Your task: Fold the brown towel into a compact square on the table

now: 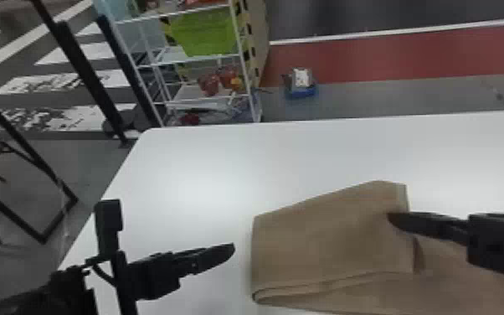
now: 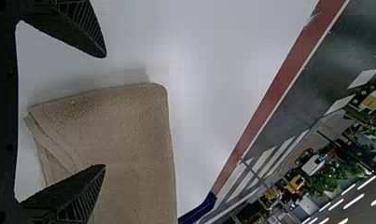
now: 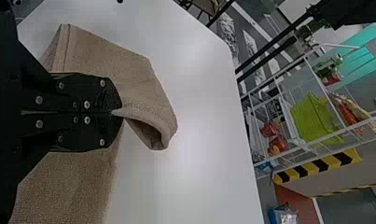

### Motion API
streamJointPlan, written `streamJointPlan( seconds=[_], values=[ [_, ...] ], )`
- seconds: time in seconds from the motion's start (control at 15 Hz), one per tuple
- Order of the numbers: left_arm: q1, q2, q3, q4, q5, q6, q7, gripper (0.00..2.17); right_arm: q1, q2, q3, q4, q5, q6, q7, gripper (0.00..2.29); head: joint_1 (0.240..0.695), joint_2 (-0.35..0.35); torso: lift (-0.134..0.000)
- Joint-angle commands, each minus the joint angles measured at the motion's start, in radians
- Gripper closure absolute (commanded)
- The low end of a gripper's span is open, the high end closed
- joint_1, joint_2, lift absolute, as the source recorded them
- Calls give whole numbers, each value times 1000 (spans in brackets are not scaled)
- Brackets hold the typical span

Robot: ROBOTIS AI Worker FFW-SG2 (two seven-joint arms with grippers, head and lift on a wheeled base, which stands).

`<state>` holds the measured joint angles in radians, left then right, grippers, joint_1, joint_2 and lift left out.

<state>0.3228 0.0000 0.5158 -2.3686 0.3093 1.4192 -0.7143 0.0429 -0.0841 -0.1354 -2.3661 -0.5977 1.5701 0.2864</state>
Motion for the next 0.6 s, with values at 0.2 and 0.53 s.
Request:
streamJointPlan(
  seconds=[0.2,0.53],
  values=[
    [1,-3,-16,0,-13,1,4,36,121,-11,-56,-96,-22,2,20,1420,695,225,-123],
    [-1,-3,-56,-1,-38,1,3,36,144,-11,-162,-145,-56,2,19,1420,695,189,-123]
  ],
)
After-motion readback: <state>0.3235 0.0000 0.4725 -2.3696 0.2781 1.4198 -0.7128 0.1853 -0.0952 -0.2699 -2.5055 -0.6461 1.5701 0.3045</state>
